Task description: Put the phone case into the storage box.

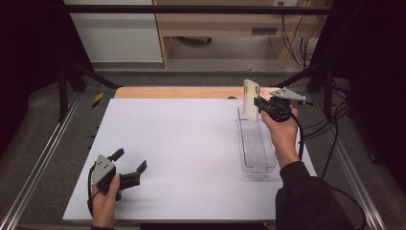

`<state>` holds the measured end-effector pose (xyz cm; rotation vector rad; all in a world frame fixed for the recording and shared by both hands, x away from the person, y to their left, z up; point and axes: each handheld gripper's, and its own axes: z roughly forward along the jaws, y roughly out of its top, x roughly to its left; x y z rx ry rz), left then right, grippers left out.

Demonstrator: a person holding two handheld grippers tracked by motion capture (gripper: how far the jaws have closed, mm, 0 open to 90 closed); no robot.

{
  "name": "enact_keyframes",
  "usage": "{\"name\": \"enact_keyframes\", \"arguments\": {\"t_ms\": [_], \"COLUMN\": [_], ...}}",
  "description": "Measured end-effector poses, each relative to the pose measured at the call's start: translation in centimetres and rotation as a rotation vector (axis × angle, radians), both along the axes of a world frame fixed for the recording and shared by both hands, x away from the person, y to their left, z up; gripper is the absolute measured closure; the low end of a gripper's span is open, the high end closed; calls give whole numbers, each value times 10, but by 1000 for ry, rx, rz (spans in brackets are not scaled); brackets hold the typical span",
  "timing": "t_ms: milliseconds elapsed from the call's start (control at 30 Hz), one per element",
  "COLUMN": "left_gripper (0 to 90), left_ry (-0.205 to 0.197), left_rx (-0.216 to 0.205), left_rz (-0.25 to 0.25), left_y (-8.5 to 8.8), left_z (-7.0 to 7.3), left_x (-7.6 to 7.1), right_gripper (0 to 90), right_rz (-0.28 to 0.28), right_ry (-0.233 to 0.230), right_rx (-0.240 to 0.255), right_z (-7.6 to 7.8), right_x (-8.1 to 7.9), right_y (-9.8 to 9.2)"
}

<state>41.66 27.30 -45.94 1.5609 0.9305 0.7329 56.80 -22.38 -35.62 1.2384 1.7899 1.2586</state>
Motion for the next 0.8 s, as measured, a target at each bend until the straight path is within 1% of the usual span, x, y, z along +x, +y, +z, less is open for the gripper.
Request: {"name": "enact_keyframes", "arguments": {"t_ms": [233, 333, 533, 800], "left_gripper": [19, 19, 18, 18], "left_ry": [-1, -1, -2, -4], "left_rx": [2, 2, 0, 0], "left_rz": [-2, -3, -2, -1], "left_y": [0, 0, 0, 1], "left_z": [0, 0, 0, 0], "left_x": [0, 0, 0, 0], "right_gripper": [814, 814, 814, 814], "right_rz": [-24, -32, -52, -66], "right_ry": [17, 31, 59, 89], "right_rx": [-4, 3, -3, -4], "right_z": [-6, -10, -20, -28], "right_x": [6, 9, 17, 24], "right_y": [1, 4, 8, 9]}}
